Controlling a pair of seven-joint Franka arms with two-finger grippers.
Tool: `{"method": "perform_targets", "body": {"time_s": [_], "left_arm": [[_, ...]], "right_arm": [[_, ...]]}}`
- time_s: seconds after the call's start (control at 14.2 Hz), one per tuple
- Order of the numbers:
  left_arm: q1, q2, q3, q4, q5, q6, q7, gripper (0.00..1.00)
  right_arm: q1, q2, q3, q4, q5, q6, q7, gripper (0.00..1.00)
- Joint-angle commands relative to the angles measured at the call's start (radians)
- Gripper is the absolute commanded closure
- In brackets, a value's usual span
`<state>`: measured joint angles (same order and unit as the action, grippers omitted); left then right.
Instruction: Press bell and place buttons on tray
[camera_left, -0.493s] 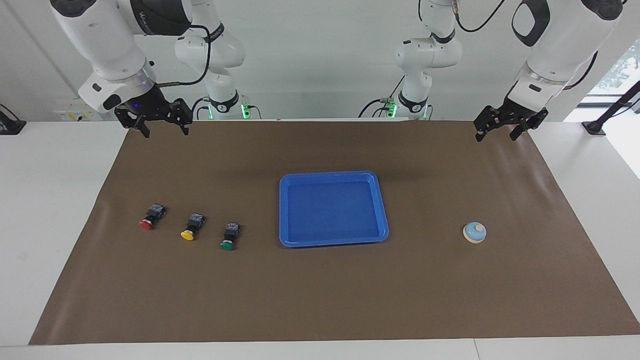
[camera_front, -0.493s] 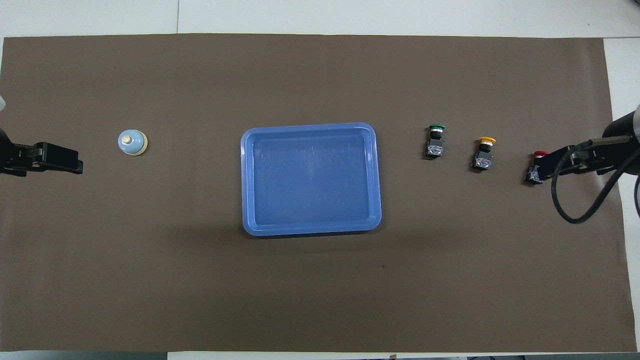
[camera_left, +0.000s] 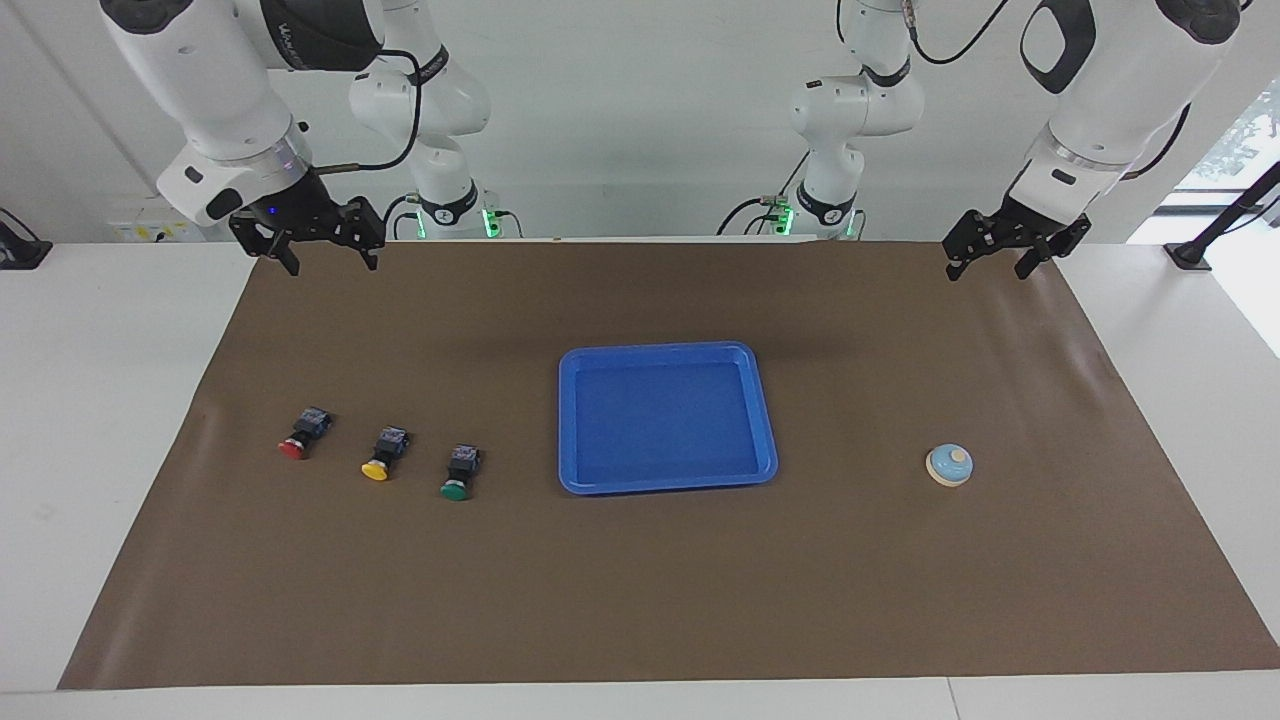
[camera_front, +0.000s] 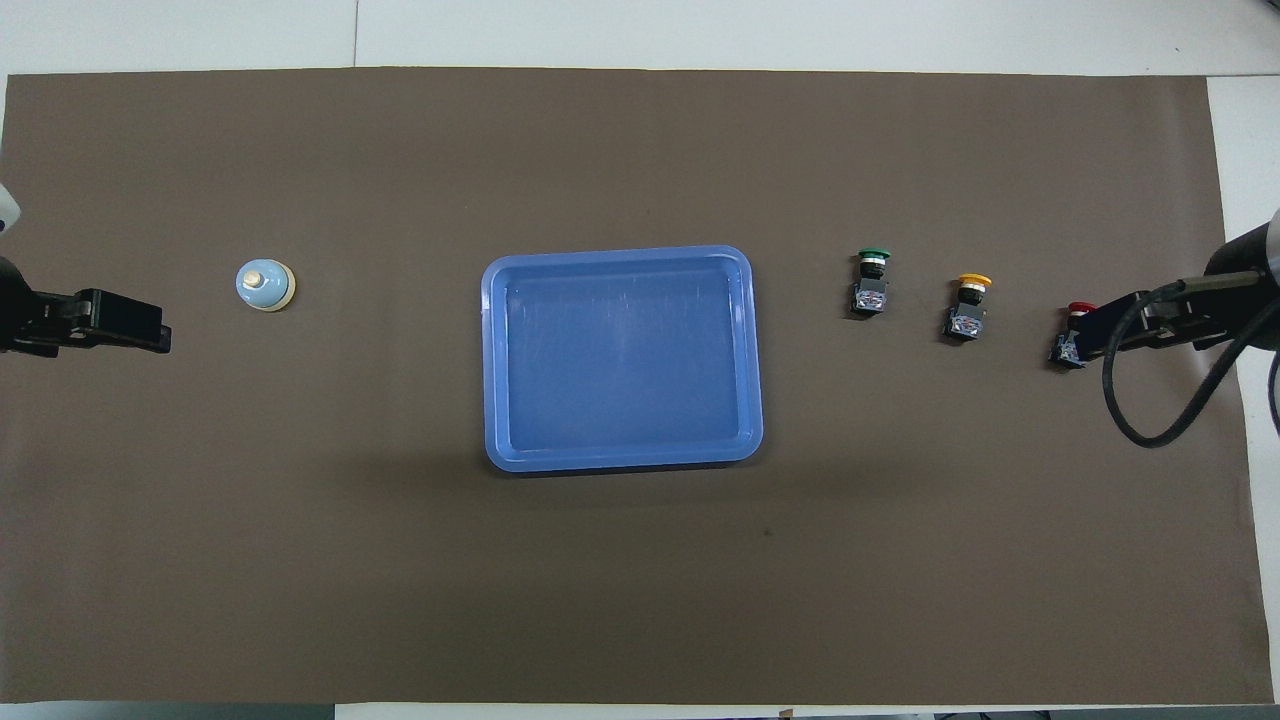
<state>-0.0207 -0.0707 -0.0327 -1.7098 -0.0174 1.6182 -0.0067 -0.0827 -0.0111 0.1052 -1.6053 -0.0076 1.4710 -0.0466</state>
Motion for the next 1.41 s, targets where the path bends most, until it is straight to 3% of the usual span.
{"method": "perform_targets", "body": {"time_s": [0.0,0.07,0.14,0.21,0.56,0.78,1.06,1.34], "left_arm": [[0.005,0.005,0.002,-0.045,-0.009,0.113,-0.001,0.16],[0.008,0.026,0.004,-0.047,-0.009,0.13,0.004,0.49],[0.007,0.066,0.004,-0.044,-0.009,0.159,0.004,0.68],[0.008,0.096,0.005,-0.045,-0.007,0.201,0.005,1.0],[0.036,0.297,0.007,-0.007,-0.001,0.403,0.013,1.0],[0.06,0.37,0.008,-0.004,0.001,0.489,0.014,1.0],[0.062,0.429,0.008,-0.007,0.001,0.552,0.014,1.0],[0.062,0.437,0.007,-0.028,-0.001,0.56,0.013,1.0]], "right_arm": [[-0.022,-0.012,0.018,-0.007,0.0,-0.012,-0.015,0.0],[-0.022,-0.012,0.016,-0.007,0.0,-0.012,-0.015,0.0],[-0.022,-0.012,0.018,-0.008,0.0,-0.012,-0.015,0.0],[-0.022,-0.012,0.018,-0.007,0.0,-0.012,-0.015,0.0],[-0.022,-0.012,0.016,-0.007,0.0,-0.012,-0.015,0.0],[-0.022,-0.012,0.018,-0.007,0.0,-0.012,-0.015,0.0],[-0.022,-0.012,0.016,-0.007,0.0,-0.012,-0.015,0.0],[-0.022,-0.012,0.018,-0.008,0.0,-0.012,-0.015,0.0]]}}
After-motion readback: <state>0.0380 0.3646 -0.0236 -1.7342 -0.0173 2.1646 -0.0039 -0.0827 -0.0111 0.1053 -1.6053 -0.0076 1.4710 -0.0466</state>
